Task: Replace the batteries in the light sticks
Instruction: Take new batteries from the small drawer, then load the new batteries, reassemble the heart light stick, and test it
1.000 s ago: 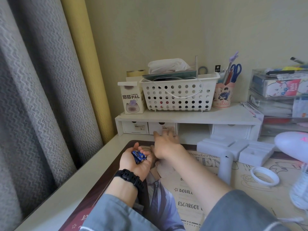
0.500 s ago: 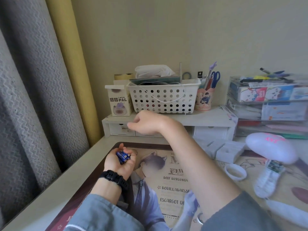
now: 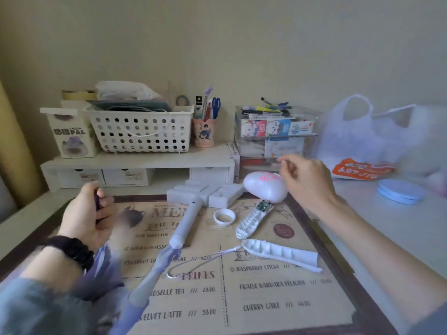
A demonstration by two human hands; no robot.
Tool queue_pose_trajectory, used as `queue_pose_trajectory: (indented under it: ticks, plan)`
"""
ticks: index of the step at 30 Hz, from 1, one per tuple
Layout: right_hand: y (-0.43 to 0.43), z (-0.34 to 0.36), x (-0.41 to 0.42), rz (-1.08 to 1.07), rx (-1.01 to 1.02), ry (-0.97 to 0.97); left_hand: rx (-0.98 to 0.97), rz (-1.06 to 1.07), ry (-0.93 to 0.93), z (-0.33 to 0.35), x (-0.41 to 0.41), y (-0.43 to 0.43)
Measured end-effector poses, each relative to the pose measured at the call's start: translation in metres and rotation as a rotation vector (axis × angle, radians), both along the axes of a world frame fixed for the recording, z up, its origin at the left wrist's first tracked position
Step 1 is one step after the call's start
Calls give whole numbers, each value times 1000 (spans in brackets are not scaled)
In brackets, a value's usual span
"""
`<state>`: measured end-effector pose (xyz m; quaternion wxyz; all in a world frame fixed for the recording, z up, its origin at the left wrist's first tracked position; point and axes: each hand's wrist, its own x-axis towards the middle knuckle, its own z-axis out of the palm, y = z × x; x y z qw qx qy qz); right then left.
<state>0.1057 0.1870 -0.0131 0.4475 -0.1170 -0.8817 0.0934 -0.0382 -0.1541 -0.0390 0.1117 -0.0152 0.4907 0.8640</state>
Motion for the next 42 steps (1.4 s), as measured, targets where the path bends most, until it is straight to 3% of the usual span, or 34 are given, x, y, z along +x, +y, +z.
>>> queue_pose_trajectory:
  ticks: [3,5,8,11,13,17,22,25,32,39,42]
  plan:
    - [32,-21,18,-111,20,89,-269,-166,210,12,45,62]
    - [46,-33,26,-115,20,79,-613,-241,459,16,77,111]
    - [64,-47,30,8,28,-184,-1226,-274,984,12,112,182]
    - [82,-54,38,-24,58,-495,-1506,-343,1258,1,133,242]
    - [88,-58,41,-24,50,-530,-1617,-323,1378,-7,135,268]
    - [96,-59,42,23,2,-505,-1709,-335,1465,-31,122,302]
    - [99,-61,42,17,-12,-488,-1737,-388,1359,-51,111,315]
    - [104,-62,44,-31,-19,-498,-1783,-315,1356,-63,113,320]
    - [107,-61,47,-137,7,-486,-1705,-563,1264,-64,111,323]
    - [102,-56,50,-124,-54,-497,-1701,-583,1209,-60,110,325]
    - [99,-51,53,-95,-87,-550,-1556,-592,1190,-37,116,314]
